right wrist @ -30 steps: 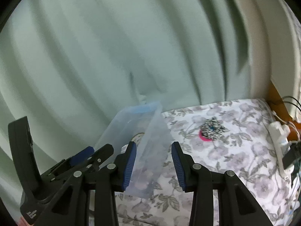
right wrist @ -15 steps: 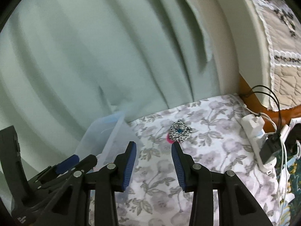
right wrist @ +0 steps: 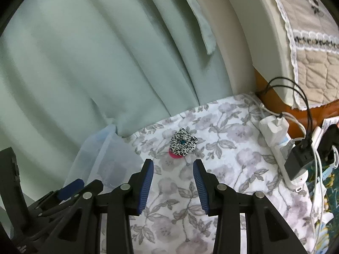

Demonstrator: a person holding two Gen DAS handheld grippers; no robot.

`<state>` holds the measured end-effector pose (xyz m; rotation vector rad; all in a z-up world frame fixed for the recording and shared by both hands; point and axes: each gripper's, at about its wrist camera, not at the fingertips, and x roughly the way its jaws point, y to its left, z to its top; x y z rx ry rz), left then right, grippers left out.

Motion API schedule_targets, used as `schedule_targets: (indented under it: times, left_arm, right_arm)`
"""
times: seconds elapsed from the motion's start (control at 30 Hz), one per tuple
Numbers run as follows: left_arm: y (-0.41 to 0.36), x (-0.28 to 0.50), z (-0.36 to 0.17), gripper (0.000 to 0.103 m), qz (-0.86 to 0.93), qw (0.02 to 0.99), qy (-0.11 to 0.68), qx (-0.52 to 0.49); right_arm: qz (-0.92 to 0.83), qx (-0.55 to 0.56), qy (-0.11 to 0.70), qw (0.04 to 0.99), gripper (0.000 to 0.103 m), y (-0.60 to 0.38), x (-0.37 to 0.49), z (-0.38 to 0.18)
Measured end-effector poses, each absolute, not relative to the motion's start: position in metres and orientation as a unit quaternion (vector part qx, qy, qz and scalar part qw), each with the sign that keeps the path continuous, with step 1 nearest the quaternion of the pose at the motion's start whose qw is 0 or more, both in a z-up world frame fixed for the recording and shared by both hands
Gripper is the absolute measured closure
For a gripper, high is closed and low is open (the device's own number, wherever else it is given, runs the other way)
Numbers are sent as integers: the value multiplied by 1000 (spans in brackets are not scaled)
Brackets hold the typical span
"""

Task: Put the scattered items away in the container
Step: 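Move both open tools toward the scrunchie and pink pagoda coaster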

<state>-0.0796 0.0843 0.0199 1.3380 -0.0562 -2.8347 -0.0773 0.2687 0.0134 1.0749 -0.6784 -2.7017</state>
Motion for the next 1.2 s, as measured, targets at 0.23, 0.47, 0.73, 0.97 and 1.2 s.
schedule_targets:
  times: [0.23,0.47,0.73,0.97,1.2]
  left_arm:
    - [97,-101,-4,43,-893,-11,-15,450]
    - [117,-122,-29,43,-883,-29,-18,467]
    - [120,-153,-60,43,-876,-21,-10,481]
    - [118,-181,-88,43,-870,-6,1,492]
    - [107,-202,-109,43,-867,15,24,498]
  right_arm:
    - [-888,390,-232,73,61,275,-95,-14]
    - [-875,425,-228,51,61,282,-117,-43]
    - [-859,464,-215,28,61,287,-144,-76]
    - [-857,474,-198,41,61,283,-177,-92]
    - [-854,485,-181,61,61,267,-216,-105]
